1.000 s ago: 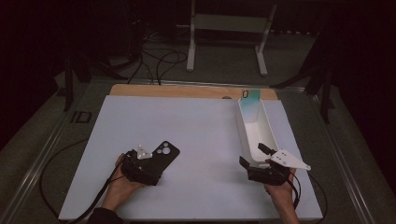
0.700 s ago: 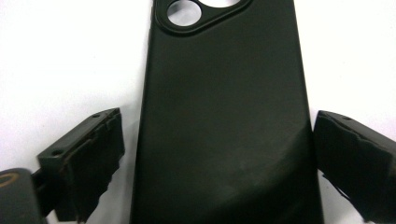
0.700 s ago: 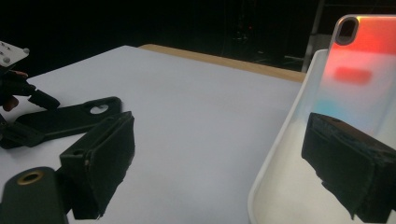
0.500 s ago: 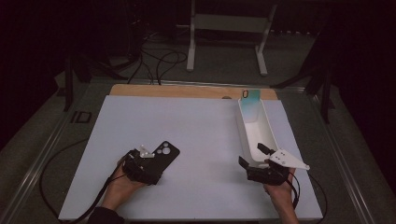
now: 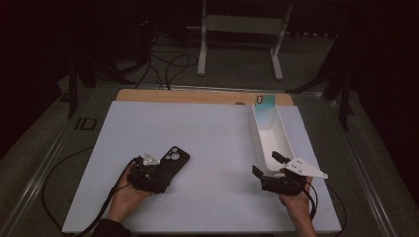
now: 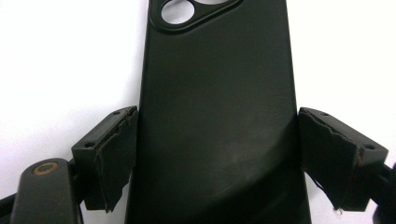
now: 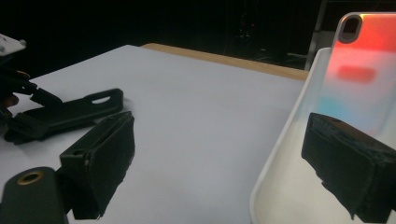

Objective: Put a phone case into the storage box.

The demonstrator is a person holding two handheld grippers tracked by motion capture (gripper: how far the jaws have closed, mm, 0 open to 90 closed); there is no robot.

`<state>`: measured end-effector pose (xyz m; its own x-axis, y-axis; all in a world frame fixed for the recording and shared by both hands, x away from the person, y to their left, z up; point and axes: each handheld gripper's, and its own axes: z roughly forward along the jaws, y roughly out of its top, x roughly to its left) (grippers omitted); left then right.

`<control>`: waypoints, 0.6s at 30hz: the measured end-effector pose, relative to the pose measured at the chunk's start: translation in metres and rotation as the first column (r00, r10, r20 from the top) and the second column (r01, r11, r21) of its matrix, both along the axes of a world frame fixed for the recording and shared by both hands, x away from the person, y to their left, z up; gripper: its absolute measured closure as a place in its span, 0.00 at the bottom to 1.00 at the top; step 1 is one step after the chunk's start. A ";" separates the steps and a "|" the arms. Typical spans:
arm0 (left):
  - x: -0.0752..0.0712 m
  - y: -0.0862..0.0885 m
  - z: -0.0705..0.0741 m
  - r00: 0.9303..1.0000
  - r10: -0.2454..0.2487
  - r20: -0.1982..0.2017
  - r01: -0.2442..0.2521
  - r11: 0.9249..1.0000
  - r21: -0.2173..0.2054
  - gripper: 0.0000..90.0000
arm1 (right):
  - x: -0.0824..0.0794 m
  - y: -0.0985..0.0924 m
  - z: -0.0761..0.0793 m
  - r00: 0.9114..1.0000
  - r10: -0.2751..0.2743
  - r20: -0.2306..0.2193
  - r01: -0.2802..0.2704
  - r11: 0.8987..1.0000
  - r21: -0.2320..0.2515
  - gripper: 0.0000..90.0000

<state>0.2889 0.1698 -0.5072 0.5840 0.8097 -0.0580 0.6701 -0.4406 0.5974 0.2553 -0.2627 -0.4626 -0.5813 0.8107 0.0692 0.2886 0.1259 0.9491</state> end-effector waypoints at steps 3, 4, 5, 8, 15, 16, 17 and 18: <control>-0.001 0.003 0.005 1.000 0.011 0.025 -0.010 1.000 -0.019 0.18 | 0.001 -0.001 0.001 1.000 -0.002 -0.007 0.002 1.000 0.001 0.11; -0.002 0.003 0.007 0.999 0.014 0.038 -0.013 1.000 -0.022 0.18 | 0.001 -0.001 0.002 1.000 -0.002 -0.010 0.002 1.000 0.004 0.11; -0.002 0.004 0.008 0.999 0.020 0.049 -0.019 0.999 -0.026 0.18 | 0.002 -0.001 0.003 1.000 0.001 -0.009 -0.001 1.000 0.003 0.11; -0.004 0.005 0.013 0.997 0.023 0.075 -0.020 0.999 -0.035 0.18 | 0.004 -0.001 0.007 1.000 0.007 -0.020 -0.007 1.000 0.013 0.10; -0.004 0.004 0.029 0.990 0.023 0.136 -0.017 0.999 -0.051 0.18 | 0.009 -0.003 0.018 0.999 0.016 -0.043 -0.015 0.999 0.033 0.08; -0.004 0.004 0.029 0.990 0.023 0.136 -0.017 0.999 -0.051 0.18 | 0.009 -0.003 0.018 0.999 0.016 -0.043 -0.015 0.999 0.033 0.08; -0.003 0.003 0.036 0.988 0.018 0.153 -0.009 0.998 -0.058 0.18 | 0.010 -0.004 0.020 0.999 0.021 -0.046 -0.019 0.999 0.039 0.08; -0.002 0.002 0.039 0.986 0.015 0.163 -0.005 0.998 -0.059 0.18 | 0.013 -0.004 0.024 0.998 0.027 -0.053 -0.025 0.999 0.043 0.08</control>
<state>0.2865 0.1717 -0.4679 0.5812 0.8137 -0.0092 0.5654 -0.3956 0.7237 0.2684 -0.2666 -0.4382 -0.5966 0.7911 0.1351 0.3367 0.0939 0.9369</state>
